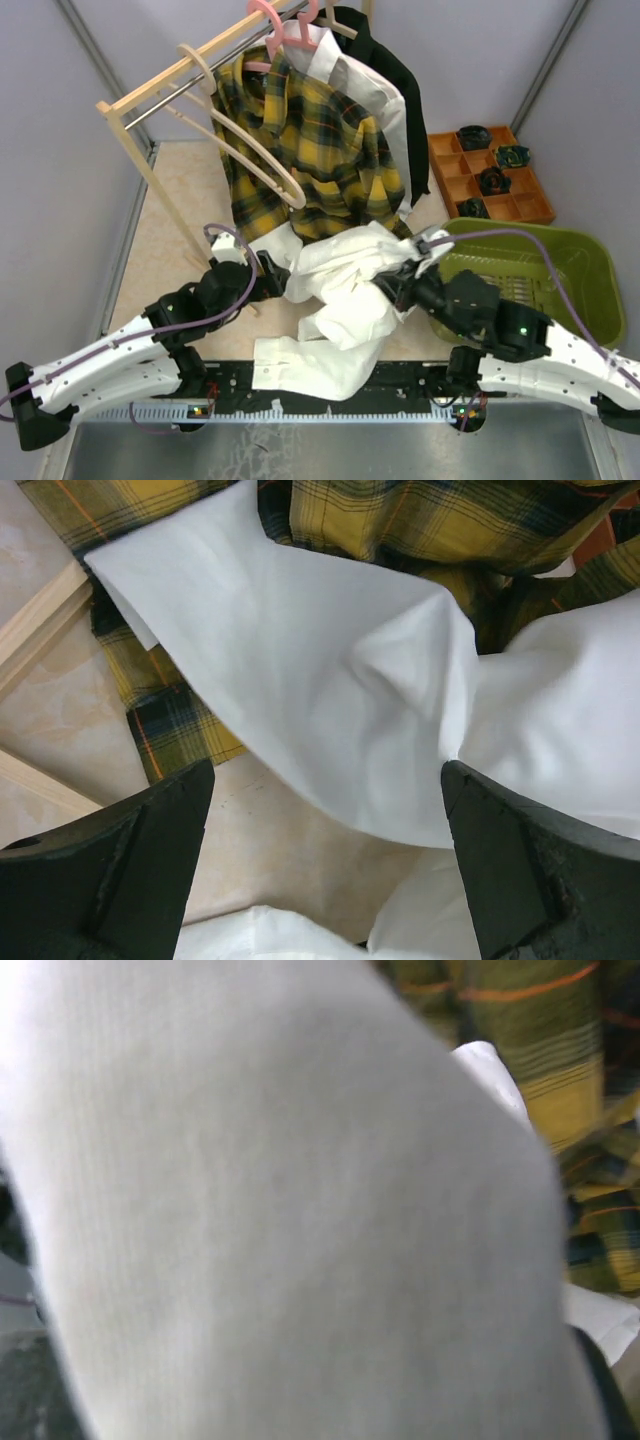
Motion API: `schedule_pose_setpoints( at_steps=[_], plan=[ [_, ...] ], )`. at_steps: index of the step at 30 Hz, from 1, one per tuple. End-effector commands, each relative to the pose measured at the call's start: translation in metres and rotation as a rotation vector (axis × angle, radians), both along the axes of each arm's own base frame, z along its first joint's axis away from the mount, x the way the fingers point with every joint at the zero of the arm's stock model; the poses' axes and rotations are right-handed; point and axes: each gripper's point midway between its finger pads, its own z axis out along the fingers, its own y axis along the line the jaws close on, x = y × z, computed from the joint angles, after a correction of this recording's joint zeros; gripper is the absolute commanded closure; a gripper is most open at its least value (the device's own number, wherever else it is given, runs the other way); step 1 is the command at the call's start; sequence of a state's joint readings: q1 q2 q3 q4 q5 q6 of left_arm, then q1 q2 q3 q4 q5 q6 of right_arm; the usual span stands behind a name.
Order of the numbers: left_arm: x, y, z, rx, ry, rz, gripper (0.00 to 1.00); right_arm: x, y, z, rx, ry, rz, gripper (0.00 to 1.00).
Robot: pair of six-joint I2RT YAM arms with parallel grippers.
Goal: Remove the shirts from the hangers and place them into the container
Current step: Pick up the shirt from the center of the board, then place the shirt in the bin.
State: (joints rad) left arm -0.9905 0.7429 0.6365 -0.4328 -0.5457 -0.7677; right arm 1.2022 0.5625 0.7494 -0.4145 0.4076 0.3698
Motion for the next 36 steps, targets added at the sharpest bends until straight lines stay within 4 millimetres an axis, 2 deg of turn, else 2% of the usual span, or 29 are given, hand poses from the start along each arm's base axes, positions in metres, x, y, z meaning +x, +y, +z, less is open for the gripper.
schedule_pose_setpoints(
  at_steps=[1, 3, 5, 6, 8, 9, 11, 13, 15, 17, 19, 21, 24, 25, 29, 31, 32, 34, 36],
  plan=[
    [-0.002, -0.009, -0.004, -0.063, 0.015, -0.017, 0.01, 0.011, -0.054, 0.082, 0.244, -0.106, -0.185, 1.0],
    [-0.007, -0.024, -0.009, -0.094, 0.025, -0.086, 0.01, 0.008, -0.072, 0.112, 0.336, -0.189, -0.196, 1.0],
    [-0.009, -0.031, -0.014, -0.107, 0.049, -0.105, 0.01, 0.009, -0.088, 0.13, 0.353, -0.238, -0.231, 1.0],
    [-0.008, -0.032, -0.016, -0.099, 0.051, -0.105, 0.01, 0.013, -0.097, 0.134, 0.321, -0.251, -0.276, 1.0],
    [-0.006, -0.03, -0.018, -0.069, 0.049, -0.102, 0.01, 0.024, -0.093, 0.125, 0.157, -0.275, -0.305, 1.0],
    [-0.005, -0.029, -0.017, -0.064, 0.046, -0.097, 0.01, 0.029, -0.087, 0.114, 0.077, -0.284, -0.313, 1.0],
    [-0.003, -0.029, -0.014, -0.063, 0.036, -0.09, 0.01, 0.033, -0.06, 0.089, -0.076, -0.288, -0.234, 1.0],
    [-0.002, -0.026, -0.012, -0.062, 0.024, -0.079, 0.01, 0.025, -0.035, 0.054, -0.156, -0.171, -0.135, 1.0],
    [-0.001, -0.02, -0.011, -0.067, 0.021, -0.047, 0.01, 0.003, -0.012, 0.016, -0.195, -0.032, 0.007, 1.0],
    [-0.001, -0.013, -0.011, -0.072, 0.009, -0.026, 0.01, -0.031, 0.009, -0.022, -0.205, 0.12, 0.191, 1.0],
    [-0.001, -0.009, -0.009, -0.078, -0.01, -0.016, 0.01, -0.061, 0.019, -0.065, -0.196, 0.303, 0.289, 0.98],
    [0.0, -0.008, -0.01, -0.078, -0.021, -0.018, 0.01, -0.075, 0.021, -0.099, -0.199, 0.459, 0.272, 0.83],
    [0.001, -0.009, -0.01, -0.079, -0.024, -0.017, 0.01, -0.063, 0.021, -0.139, -0.284, 0.541, 0.15, 0.8],
    [0.001, -0.01, -0.008, -0.079, -0.023, -0.018, 0.01, -0.059, 0.022, -0.153, -0.34, 0.561, 0.114, 0.72],
    [0.0, -0.013, -0.01, -0.081, -0.009, -0.027, 0.01, -0.045, 0.029, -0.175, -0.445, 0.573, 0.039, 0.41],
    [-0.002, -0.014, -0.011, -0.079, 0.001, -0.037, 0.01, -0.041, 0.037, -0.182, -0.445, 0.58, 0.022, 0.34],
    [-0.003, -0.014, -0.012, -0.075, 0.004, -0.039, 0.01, -0.037, 0.038, -0.186, -0.441, 0.586, -0.013, 0.26],
    [-0.003, -0.011, -0.016, -0.069, 0.011, -0.029, 0.01, -0.032, 0.035, -0.194, -0.425, 0.622, -0.109, 0.12],
    [-0.002, -0.012, -0.013, -0.072, 0.004, -0.028, 0.01, -0.03, 0.03, -0.203, -0.431, 0.643, -0.166, 0.06]
  ],
)
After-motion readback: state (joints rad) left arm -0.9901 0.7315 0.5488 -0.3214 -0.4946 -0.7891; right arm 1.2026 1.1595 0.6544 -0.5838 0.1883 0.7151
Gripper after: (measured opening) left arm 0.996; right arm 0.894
